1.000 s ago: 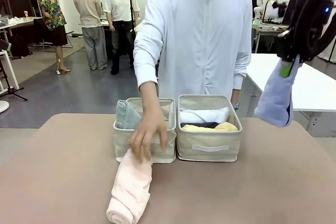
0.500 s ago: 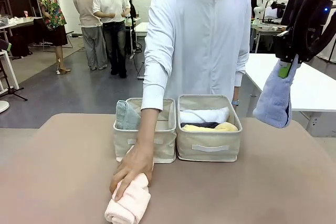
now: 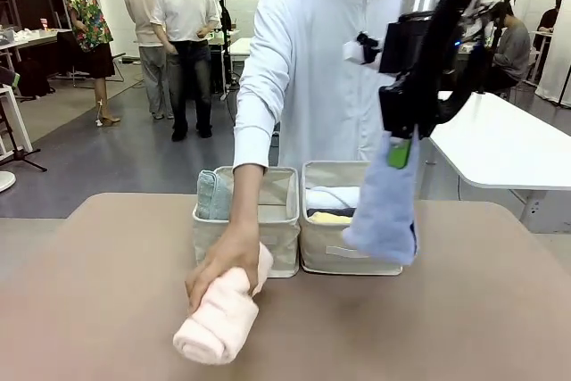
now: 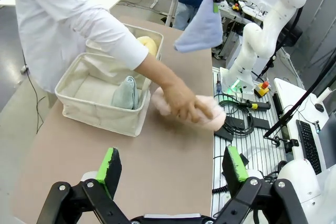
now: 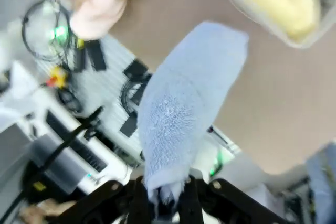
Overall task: Sort the towels based on their folding style.
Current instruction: Pick up another triangle-folded towel from the table and place it in the left Fabric basket.
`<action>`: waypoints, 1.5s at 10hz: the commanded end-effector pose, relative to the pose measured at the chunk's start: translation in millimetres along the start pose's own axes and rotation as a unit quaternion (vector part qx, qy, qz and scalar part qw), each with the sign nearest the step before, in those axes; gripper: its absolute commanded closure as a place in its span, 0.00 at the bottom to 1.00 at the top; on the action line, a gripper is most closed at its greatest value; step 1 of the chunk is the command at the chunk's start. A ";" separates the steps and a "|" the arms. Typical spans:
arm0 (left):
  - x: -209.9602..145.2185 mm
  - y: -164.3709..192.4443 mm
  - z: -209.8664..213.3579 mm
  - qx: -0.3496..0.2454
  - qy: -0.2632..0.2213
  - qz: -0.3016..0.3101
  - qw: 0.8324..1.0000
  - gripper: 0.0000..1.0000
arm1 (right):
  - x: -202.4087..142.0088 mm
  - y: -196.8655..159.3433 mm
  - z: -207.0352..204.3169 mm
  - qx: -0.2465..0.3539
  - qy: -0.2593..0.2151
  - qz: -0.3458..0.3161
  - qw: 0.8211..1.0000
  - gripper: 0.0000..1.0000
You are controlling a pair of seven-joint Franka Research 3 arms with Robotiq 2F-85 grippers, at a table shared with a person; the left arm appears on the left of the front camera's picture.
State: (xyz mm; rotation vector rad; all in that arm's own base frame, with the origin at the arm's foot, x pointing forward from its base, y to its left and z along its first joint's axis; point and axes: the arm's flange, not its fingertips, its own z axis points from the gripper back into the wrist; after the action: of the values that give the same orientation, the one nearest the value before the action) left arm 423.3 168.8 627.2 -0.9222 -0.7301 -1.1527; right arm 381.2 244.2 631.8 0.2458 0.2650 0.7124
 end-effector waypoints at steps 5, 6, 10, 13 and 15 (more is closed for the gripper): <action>0.4 -2.4 1.0 0.003 -0.003 0.001 1.000 0.00 | -1.8 -32.7 17.1 -0.014 0.039 -0.046 0.998 0.85; 0.4 -2.4 1.0 0.003 -0.003 0.001 1.000 0.00 | -29.8 -56.4 35.4 -0.003 0.013 -0.073 0.997 0.85; 0.4 -2.4 1.0 0.003 -0.003 0.001 1.000 0.00 | -79.4 -86.1 55.6 0.007 -0.038 -0.123 0.992 0.85; 0.4 -2.4 1.0 0.003 -0.003 0.001 1.000 0.00 | -85.0 -78.8 57.1 -0.009 -0.049 -0.121 0.991 0.85; 0.4 -2.4 1.0 0.003 -0.003 0.001 1.000 0.00 | -91.5 -75.1 58.0 -0.020 -0.056 -0.127 0.990 0.85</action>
State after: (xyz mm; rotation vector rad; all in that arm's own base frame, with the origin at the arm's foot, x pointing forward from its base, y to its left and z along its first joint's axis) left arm 423.2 169.5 627.1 -0.9214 -0.7304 -1.1512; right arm 388.2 122.6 680.9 0.2212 0.2026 0.4776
